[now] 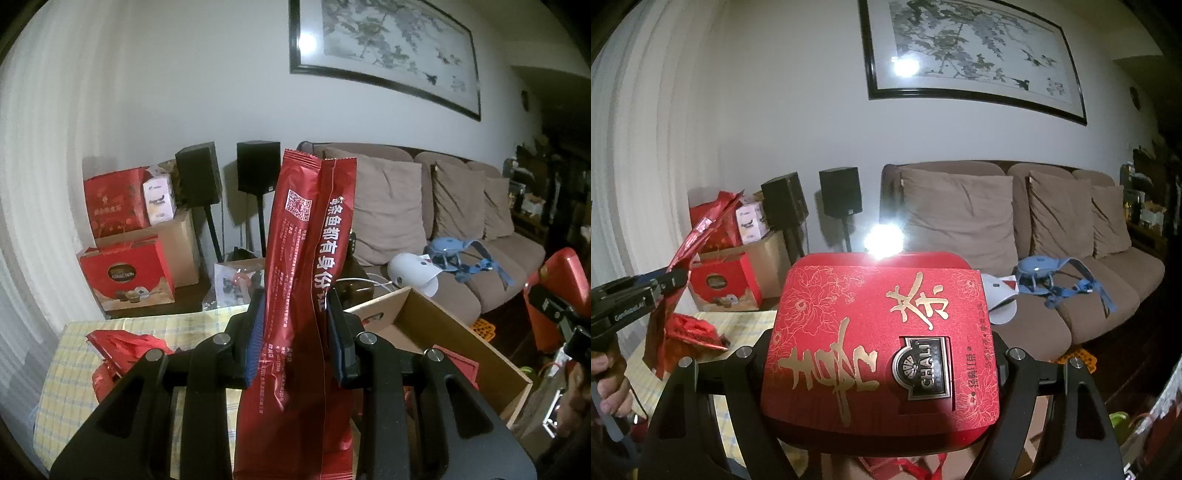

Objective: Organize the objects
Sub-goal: 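Move both grippers with packet and tin toward the cardboard box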

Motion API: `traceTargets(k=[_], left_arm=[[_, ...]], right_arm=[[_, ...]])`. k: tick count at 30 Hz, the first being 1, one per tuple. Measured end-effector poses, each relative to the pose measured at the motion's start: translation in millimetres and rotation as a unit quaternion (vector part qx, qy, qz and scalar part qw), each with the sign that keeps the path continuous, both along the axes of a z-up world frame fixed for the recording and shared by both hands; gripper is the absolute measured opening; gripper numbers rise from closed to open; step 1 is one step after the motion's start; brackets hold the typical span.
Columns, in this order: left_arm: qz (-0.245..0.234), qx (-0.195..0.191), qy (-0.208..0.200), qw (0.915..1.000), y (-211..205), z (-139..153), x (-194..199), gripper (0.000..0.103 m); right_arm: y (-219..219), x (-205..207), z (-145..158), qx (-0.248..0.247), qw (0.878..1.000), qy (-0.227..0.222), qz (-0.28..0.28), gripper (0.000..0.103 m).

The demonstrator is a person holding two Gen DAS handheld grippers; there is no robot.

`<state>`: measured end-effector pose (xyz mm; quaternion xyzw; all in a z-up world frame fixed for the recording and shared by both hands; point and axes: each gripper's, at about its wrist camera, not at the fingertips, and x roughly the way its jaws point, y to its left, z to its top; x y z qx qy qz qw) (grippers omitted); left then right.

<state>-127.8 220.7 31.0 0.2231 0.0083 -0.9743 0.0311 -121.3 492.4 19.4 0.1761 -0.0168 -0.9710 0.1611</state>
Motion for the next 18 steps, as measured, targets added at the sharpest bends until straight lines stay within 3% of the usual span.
traceTargets(k=[18], left_arm=[[-0.026, -0.002, -0.001, 0.9997, 21, 6, -4, 0.028]], right_arm=[[14, -5, 2, 0.001, 1.000, 0.000, -0.021, 0.083]])
